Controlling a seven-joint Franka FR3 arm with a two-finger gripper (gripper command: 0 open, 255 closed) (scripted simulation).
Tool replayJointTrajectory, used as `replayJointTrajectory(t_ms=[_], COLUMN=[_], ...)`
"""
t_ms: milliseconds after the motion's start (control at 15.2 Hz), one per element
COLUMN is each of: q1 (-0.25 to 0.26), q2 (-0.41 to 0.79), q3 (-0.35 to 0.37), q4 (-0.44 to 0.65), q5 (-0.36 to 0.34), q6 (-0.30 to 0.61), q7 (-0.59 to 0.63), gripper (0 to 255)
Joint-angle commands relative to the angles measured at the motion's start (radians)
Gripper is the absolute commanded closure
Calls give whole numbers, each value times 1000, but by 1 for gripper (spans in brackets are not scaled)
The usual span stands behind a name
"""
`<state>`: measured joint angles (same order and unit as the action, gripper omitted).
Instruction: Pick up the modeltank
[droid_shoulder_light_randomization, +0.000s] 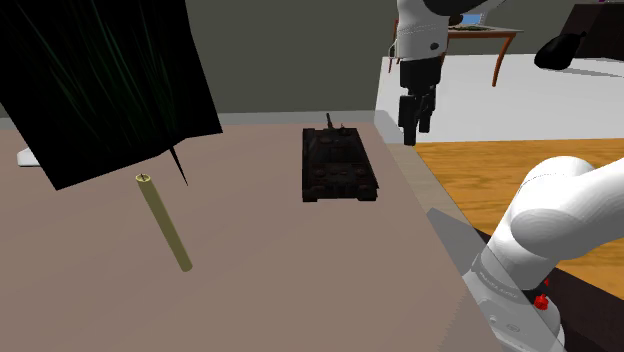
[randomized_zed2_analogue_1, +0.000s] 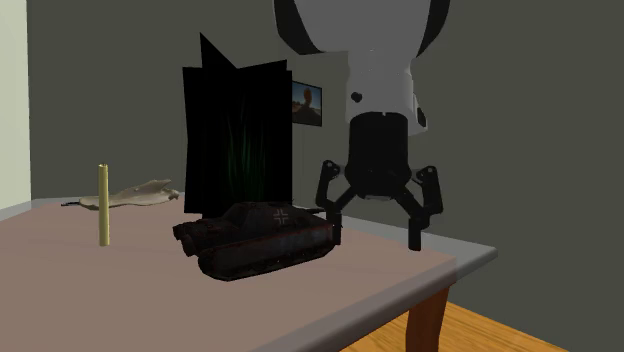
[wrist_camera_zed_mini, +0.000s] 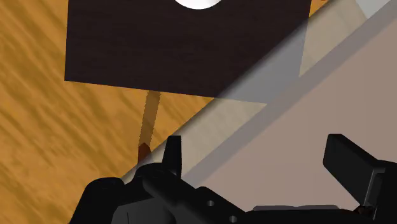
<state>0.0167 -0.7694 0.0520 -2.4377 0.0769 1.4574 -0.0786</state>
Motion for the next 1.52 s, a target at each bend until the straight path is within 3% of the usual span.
replayJointTrajectory(t_ms=[0,528,1056,1452], q1=[0,-89,-185,-185], q2=[0,203,440,439], q3=[0,156,267,273], q4=[0,219,496,431], q5=[0,146,168,172], q6=[0,57,111,178], q7=[0,473,937,943], gripper=[0,0,0,0])
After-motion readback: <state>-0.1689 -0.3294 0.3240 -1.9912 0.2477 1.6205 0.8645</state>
